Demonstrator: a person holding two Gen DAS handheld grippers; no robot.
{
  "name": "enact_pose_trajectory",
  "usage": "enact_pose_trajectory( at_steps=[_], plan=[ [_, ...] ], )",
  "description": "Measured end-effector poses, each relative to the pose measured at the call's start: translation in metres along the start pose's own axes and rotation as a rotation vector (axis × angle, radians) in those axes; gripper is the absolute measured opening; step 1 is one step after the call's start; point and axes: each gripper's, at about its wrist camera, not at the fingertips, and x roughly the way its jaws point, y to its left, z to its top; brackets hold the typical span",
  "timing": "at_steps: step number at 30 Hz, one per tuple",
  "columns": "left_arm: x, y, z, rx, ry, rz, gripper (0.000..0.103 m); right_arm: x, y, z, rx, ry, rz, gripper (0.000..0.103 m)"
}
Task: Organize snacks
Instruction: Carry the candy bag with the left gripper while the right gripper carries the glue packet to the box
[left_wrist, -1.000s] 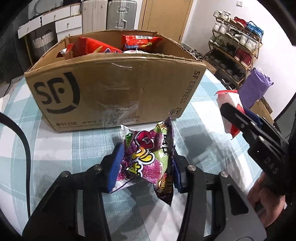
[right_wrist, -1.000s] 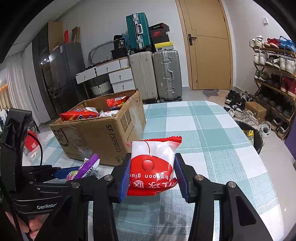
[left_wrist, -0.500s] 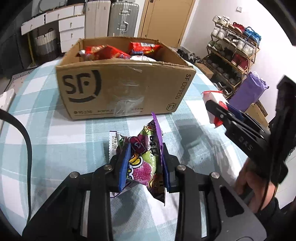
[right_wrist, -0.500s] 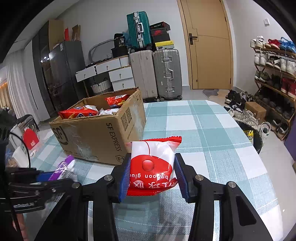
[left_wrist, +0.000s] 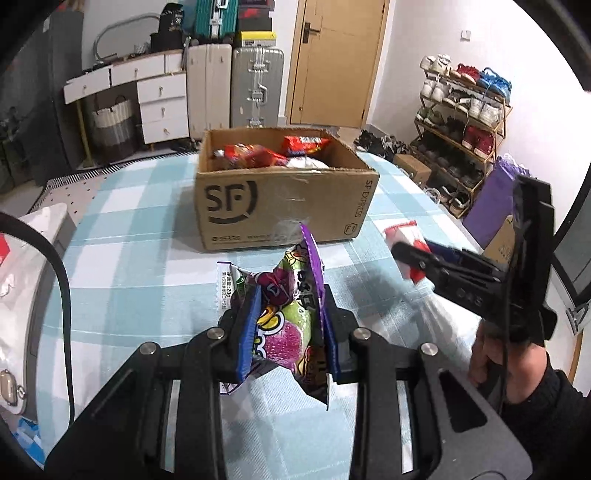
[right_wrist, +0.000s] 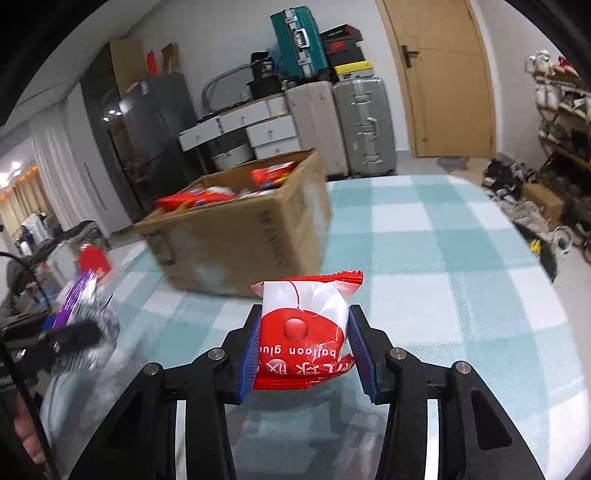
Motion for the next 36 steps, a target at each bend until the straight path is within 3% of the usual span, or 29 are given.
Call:
enact_pose_trajectory(
  at_steps=[6, 12, 19, 27, 36],
  plan=[
    [-0.063, 0.013, -0.011, 0.008, -0.054, 0.019, 0.027, -0.035, 0.028, -0.007, 0.010, -0.021, 0.100, 0.045],
    [-0.133, 0.026, -0.007, -0.007, -0.119, 0.007, 0.027, -0.081, 0.063, 0.007, -0.046, -0.079, 0.160, 0.045],
    [-0.210, 0.028, 0.000, -0.008, -0.179, -0.013, 0.027, -0.122, 0.102, 0.028, -0.162, -0.136, 0.124, 0.045],
    [-0.261, 0.033, 0.023, 0.011, -0.221, -0.004, 0.027, -0.160, 0.128, 0.062, -0.235, -0.191, 0.153, 0.045],
    [-0.289, 0.022, 0.070, 0.074, -0.225, 0.059, 0.027, -0.180, 0.118, 0.118, -0.156, -0.174, 0.289, 0.045]
  ],
)
